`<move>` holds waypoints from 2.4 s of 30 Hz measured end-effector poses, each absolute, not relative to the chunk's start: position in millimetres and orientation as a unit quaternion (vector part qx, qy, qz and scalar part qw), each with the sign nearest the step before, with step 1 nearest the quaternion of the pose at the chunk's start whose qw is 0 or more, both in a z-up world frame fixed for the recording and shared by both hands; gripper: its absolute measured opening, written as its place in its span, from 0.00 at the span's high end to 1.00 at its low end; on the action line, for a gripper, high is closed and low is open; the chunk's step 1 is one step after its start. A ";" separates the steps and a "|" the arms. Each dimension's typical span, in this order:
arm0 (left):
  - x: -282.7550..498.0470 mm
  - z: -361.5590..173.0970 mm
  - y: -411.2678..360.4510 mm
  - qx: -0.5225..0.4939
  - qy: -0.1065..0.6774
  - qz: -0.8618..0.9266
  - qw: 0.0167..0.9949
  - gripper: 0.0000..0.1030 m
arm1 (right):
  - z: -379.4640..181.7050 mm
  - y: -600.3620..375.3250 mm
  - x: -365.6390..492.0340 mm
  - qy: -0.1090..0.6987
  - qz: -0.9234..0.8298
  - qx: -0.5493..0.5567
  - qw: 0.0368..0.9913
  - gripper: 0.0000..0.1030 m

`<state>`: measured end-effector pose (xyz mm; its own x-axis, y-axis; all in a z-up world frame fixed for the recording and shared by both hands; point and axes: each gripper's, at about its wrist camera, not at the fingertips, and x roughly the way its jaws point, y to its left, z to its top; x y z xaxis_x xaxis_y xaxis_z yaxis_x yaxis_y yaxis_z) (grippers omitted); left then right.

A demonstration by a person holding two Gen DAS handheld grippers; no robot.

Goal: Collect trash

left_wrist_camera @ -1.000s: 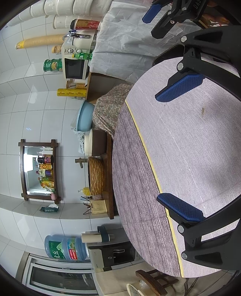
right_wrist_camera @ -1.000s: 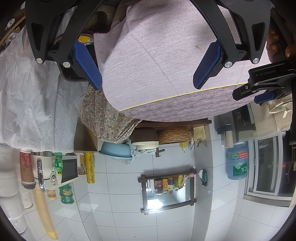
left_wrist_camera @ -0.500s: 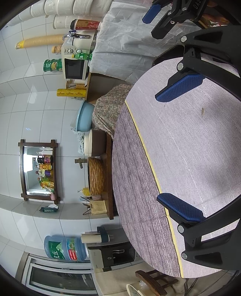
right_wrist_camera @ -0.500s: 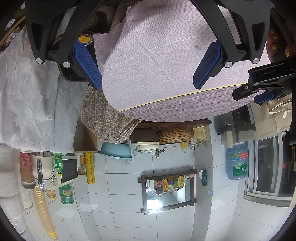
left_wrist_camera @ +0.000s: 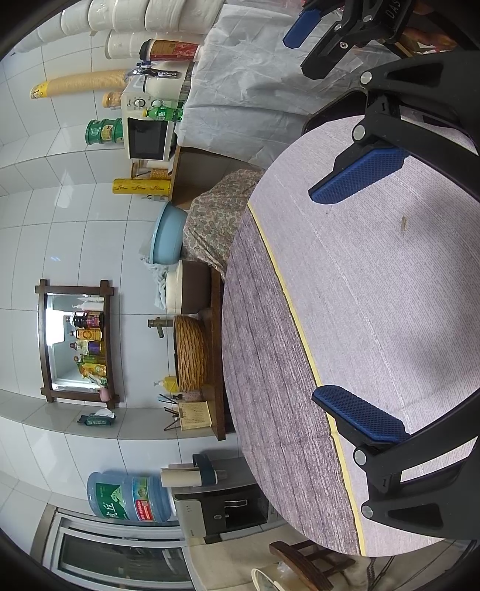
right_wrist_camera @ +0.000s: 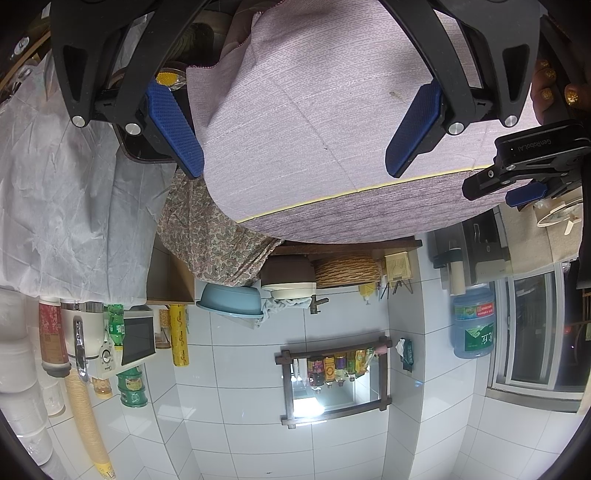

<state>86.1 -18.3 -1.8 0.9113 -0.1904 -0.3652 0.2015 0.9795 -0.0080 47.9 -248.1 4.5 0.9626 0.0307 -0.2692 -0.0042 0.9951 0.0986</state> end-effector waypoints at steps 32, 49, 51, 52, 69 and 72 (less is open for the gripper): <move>84.8 -1.5 -22.0 0.018 0.185 -0.099 0.978 0.05 | 3.1 -248.6 48.8 0.138 0.010 0.048 0.989 0.06; 83.4 -2.0 -23.4 0.019 0.186 -0.100 0.977 0.05 | 2.8 -248.4 48.8 0.138 0.010 0.048 0.989 0.06; 83.6 -1.9 -23.2 0.019 0.185 -0.100 0.977 0.05 | 3.5 -248.5 48.9 0.138 0.010 0.048 0.989 0.06; 83.4 -1.9 -23.4 0.019 0.185 -0.100 0.977 0.05 | 3.3 -248.4 49.0 0.139 0.010 0.048 0.989 0.06; 84.0 -2.1 -24.1 0.018 0.188 -0.099 0.977 0.05 | 2.7 -248.9 49.2 0.140 0.011 0.048 0.989 0.06; 84.1 -2.1 -23.9 0.018 0.187 -0.098 0.977 0.05 | 1.7 -248.5 49.0 0.140 0.011 0.049 0.989 0.06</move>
<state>84.1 -23.9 -2.1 0.9105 -0.1857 -0.3694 0.1992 0.9800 -0.0018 49.0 -248.5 1.7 0.9603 0.0358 -0.2767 -0.0084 0.9950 0.0998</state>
